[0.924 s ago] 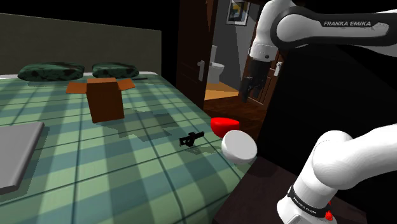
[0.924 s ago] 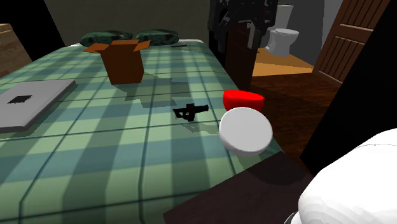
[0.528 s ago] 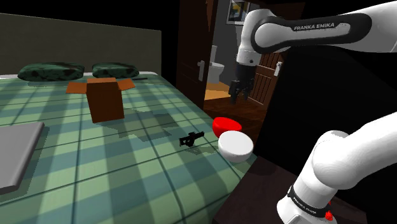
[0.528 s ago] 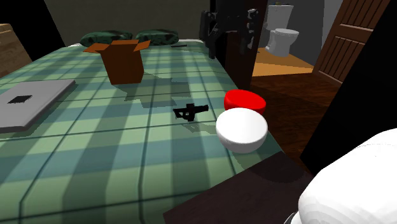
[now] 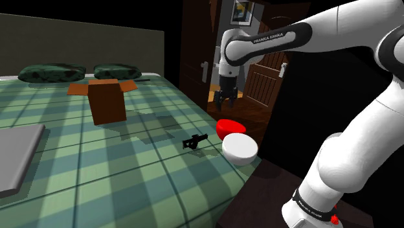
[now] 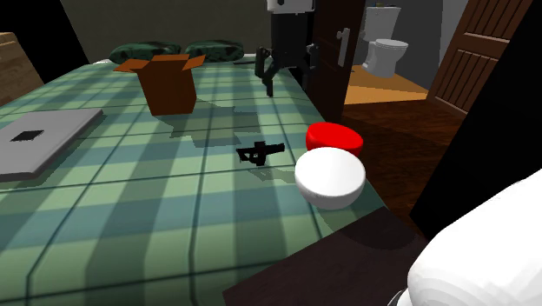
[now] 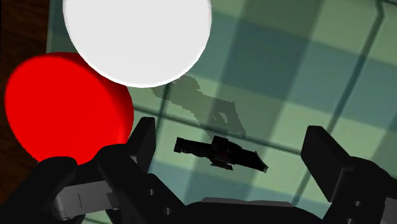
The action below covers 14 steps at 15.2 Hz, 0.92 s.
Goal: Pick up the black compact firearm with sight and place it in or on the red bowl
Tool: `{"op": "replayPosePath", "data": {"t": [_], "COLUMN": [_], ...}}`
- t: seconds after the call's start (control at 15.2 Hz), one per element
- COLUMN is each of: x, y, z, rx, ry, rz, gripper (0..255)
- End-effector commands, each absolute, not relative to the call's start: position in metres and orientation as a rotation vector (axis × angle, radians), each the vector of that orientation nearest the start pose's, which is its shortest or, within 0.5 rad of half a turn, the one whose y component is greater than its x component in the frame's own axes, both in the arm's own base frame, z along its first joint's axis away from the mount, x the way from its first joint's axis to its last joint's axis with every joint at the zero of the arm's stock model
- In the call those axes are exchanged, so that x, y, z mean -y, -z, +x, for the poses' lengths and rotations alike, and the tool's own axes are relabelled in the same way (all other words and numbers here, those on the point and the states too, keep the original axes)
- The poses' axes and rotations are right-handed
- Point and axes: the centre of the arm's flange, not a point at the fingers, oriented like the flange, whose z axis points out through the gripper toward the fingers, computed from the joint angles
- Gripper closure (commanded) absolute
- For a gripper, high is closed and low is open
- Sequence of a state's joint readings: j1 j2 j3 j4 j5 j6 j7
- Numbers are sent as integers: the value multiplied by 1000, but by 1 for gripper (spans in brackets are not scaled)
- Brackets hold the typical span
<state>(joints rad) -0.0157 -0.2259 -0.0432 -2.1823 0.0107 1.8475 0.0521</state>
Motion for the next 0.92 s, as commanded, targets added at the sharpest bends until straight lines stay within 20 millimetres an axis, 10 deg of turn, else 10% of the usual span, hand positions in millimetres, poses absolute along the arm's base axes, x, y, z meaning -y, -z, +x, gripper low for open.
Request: {"op": "replayPosePath", "data": {"t": [0.0,0.86], "x": [29,36], "y": [-455,-328], "z": [492,633], "rx": [-173,-152], "ry": [-204,-410], "rz": [-3103,-3037], "gripper": [0,0]}}
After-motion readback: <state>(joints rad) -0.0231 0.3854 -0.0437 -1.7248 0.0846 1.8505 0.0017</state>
